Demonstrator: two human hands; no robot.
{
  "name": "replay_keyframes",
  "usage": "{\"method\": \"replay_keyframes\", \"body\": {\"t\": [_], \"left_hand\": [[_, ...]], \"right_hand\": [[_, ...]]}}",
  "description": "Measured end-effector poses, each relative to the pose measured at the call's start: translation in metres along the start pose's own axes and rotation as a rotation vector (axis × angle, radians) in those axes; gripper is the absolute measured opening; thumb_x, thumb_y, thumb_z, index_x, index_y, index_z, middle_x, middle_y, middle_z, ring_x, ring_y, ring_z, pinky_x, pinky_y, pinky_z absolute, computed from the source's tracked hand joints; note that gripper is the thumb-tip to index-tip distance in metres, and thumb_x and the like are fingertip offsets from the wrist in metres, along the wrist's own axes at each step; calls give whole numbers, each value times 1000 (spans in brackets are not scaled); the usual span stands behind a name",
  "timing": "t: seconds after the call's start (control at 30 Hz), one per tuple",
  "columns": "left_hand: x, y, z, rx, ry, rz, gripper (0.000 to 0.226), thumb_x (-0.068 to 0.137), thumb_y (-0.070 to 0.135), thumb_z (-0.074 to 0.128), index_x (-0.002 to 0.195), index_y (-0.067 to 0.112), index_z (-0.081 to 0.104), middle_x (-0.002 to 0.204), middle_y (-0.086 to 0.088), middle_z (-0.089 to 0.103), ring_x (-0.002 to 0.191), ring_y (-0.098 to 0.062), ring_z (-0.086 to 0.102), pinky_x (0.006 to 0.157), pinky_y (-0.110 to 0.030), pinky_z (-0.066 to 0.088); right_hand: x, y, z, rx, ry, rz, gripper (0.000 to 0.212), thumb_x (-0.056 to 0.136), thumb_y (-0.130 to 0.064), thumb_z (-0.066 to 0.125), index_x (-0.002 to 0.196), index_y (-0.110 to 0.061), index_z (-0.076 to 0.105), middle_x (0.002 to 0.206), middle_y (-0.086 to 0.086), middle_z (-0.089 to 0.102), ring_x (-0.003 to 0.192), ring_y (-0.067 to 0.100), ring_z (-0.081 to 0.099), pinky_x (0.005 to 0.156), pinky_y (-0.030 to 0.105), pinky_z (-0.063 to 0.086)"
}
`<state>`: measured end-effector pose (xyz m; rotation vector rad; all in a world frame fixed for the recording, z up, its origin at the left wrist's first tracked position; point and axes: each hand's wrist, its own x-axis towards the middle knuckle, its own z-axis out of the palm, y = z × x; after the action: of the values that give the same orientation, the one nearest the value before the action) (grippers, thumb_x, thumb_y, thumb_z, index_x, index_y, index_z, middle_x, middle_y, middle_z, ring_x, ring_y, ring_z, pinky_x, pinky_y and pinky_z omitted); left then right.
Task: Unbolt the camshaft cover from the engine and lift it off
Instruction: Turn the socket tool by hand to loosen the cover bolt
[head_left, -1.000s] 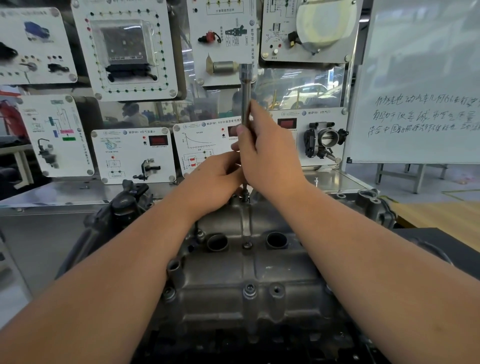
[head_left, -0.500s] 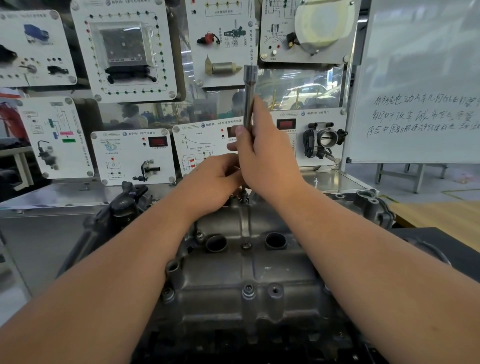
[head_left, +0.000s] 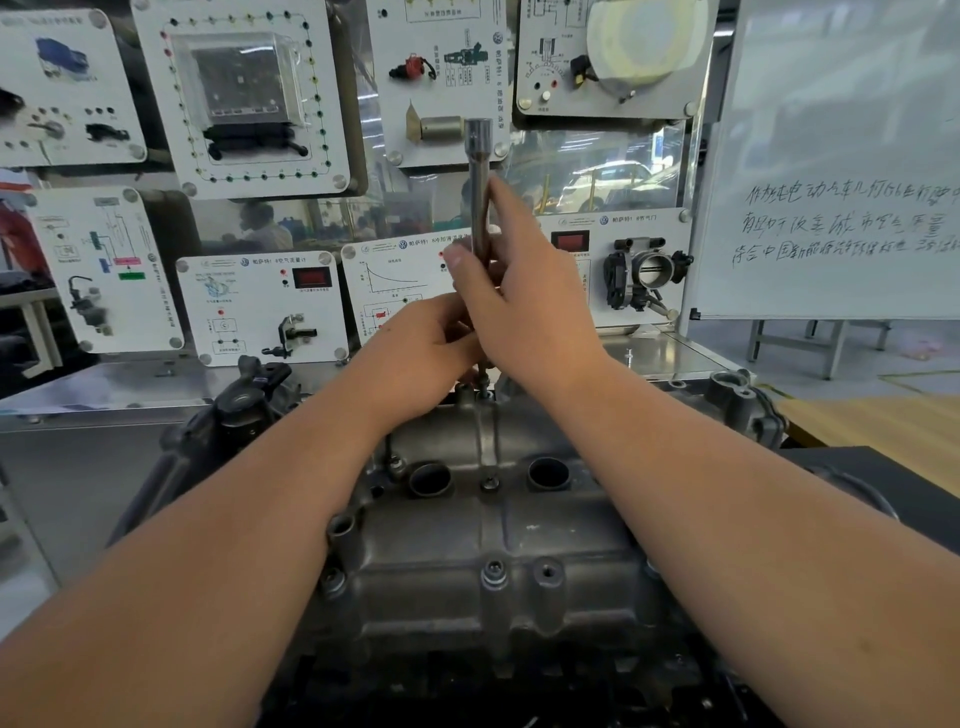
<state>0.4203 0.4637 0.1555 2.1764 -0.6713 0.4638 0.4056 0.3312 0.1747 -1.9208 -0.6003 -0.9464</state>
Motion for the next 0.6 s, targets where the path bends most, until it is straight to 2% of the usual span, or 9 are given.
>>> {"method": "replay_keyframes", "body": {"t": [0.07,0.13,0.2,0.27,0.37,0.4,0.43,0.53,0.6], "left_hand": [[0,0,0,-8,1,11,15,77,43,56,90,44,64,82,12,74,74,-7,71,58,-18,46],[0,-1,0,-15,8,5,20,74,47,55,90,38,64,82,13,74,72,-4,71,58,-17,45],[0,-1,2,-34,12,-11,15,83,43,55,92,36,64,86,16,75,74,-3,72,61,-22,48],[0,-2,3,-31,11,-19,14,98,36,52,94,35,65,91,17,75,78,-4,74,66,-31,52],[0,-1,1,20,7,-17,19,104,26,52,92,33,66,89,11,77,80,-11,75,68,-39,56],[1,-2,0,32,13,-21,16,102,26,54,93,31,66,87,7,77,79,-14,75,67,-39,55],[1,-2,0,35,20,-27,12,101,27,56,96,25,66,86,4,77,78,-14,75,64,-38,54],[1,-2,0,39,48,-40,18,96,25,61,106,10,65,85,0,76,74,-13,73,64,-35,50],[0,-1,0,43,43,-19,11,97,25,60,103,18,67,87,0,75,78,-15,72,68,-39,54]], "right_hand": [[0,0,0,-26,36,-32,54,101,-25,59,152,-19,40,115,1,72,92,13,67,81,23,51],[1,0,0,-46,29,-31,46,103,-23,55,147,-15,46,113,4,71,94,18,67,82,25,50],[3,1,1,-50,1,3,39,105,-22,48,143,-12,47,106,8,72,93,23,69,83,36,55],[4,1,1,-56,-12,28,40,106,-22,43,146,-13,42,102,9,72,89,24,70,79,42,56],[2,-1,-1,-31,5,33,56,106,-25,47,157,-19,25,100,8,73,85,21,70,76,36,55],[0,-2,-2,-28,18,25,60,105,-28,51,158,-20,24,103,7,73,85,19,69,76,34,54],[0,-2,-2,-33,34,10,60,103,-28,55,157,-21,28,108,5,73,84,17,69,76,33,53],[0,-1,-2,-73,42,-24,48,103,-23,55,149,-19,43,113,2,71,82,16,67,75,29,51],[1,0,-1,-66,20,-7,45,104,-21,50,148,-17,42,112,4,71,87,19,67,76,30,51]]}}
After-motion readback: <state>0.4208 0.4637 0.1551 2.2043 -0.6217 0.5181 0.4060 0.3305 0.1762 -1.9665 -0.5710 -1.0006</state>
